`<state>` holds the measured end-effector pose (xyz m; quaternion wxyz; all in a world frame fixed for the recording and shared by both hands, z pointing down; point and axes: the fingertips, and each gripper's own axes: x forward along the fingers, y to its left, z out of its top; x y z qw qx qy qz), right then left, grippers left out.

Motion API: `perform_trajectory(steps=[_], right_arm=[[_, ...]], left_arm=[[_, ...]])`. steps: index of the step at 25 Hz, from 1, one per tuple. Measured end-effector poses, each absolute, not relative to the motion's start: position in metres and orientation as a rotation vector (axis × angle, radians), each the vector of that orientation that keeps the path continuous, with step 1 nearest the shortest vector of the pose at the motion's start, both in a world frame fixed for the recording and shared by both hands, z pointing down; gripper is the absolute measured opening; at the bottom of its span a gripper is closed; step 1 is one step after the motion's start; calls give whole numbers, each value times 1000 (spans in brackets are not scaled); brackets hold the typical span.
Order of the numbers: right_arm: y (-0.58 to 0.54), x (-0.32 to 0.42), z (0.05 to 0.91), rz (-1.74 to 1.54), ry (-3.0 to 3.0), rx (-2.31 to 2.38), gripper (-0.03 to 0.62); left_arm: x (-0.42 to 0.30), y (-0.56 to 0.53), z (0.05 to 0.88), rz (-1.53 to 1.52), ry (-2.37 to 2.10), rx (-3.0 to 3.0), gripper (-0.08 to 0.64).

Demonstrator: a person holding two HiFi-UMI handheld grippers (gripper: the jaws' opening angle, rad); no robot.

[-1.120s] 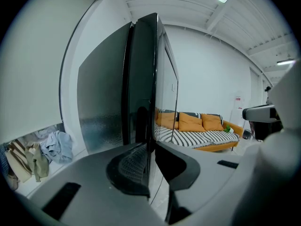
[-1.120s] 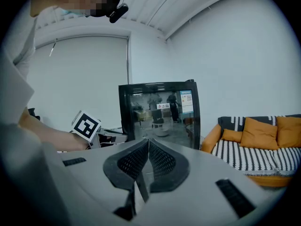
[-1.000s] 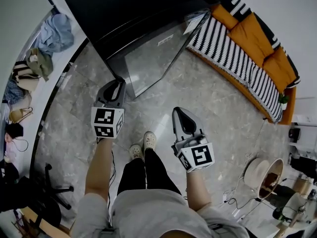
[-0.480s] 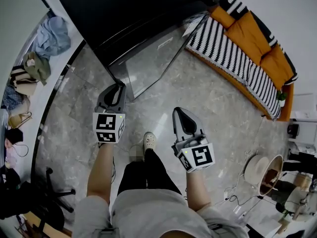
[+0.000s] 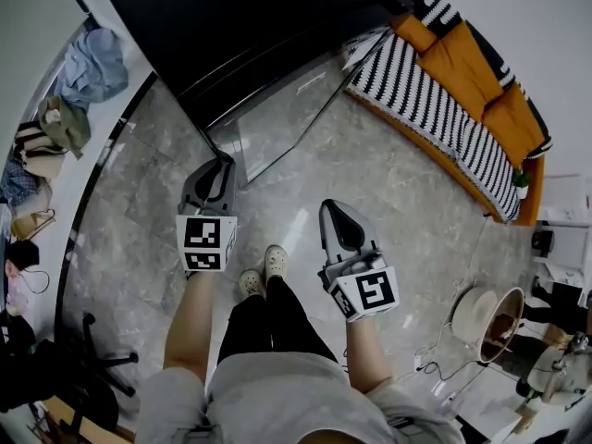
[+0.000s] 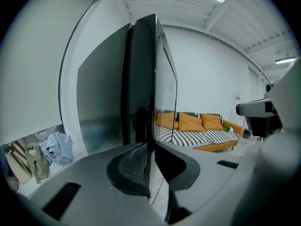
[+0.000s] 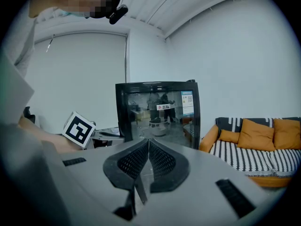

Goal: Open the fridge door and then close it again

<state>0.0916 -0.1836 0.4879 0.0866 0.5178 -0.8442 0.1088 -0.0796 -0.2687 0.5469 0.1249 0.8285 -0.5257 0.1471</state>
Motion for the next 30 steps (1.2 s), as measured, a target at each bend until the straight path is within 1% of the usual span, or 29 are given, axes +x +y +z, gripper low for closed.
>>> perform_trajectory(steps=[4,9,12,18,24,30], right_arm=[[-185,94,489,331,-2514,1549,17],[-184,99,482,283,-2514,1551,17],[-177,112,476,262,-2501,1585,17],[-155,136,478,289,-2462,1657,17],[-138,147,475,291,-2458,1686,17],[-126,153,474,286,-2457,1705,17]], left_arm=[[-70,-258,547,455,-1515,2449,54],[-15,-208,548,456,-1359,2610,41],[6,-191,549,465,-1340,2644,37],[15,-188,549,459,-1386,2572,37],[21,-184,546,362,-1434,2481,38],[42,-172,546,341,-1431,2487,38]])
